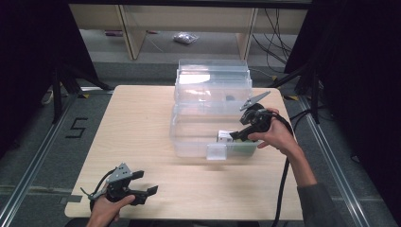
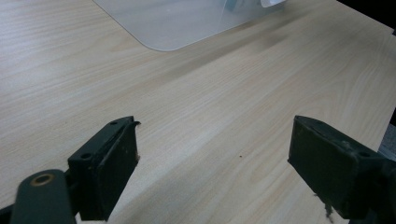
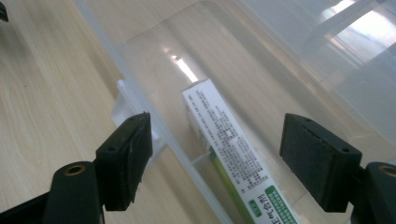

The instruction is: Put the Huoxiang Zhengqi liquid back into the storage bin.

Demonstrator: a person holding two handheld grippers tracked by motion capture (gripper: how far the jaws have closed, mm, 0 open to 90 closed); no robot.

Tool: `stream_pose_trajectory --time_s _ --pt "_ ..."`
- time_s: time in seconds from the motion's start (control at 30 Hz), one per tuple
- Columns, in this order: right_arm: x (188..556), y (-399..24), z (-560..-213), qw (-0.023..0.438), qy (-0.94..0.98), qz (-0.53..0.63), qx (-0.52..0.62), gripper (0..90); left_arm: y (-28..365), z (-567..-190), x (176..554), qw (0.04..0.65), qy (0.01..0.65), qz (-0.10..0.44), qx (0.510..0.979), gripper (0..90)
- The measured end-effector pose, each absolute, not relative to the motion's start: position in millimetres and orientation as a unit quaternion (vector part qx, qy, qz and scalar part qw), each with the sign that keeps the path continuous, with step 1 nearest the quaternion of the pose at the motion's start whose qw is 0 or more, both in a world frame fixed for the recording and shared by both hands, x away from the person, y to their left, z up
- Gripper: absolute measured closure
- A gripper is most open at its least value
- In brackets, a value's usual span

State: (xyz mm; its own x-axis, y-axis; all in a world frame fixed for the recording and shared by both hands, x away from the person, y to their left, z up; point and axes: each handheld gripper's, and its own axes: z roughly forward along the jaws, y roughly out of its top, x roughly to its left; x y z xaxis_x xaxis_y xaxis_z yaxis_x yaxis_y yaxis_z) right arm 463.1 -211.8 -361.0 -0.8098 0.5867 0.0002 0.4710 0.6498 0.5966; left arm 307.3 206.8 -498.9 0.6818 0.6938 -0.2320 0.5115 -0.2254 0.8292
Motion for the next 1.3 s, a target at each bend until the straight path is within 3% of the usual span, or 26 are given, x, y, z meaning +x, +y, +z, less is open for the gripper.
stream_pose_trajectory --time_s 0.4,1.3 --pt "442 -204 -363 0.083 0.892 0.309 0.318 24.9 207 -499 307 0.487 0.387 0.095 0.777 15.0" --pt "411 -205 -370 0.097 0.88 0.344 0.313 22.6 206 -498 307 0.487 0.39 0.098 0.776 15.0"
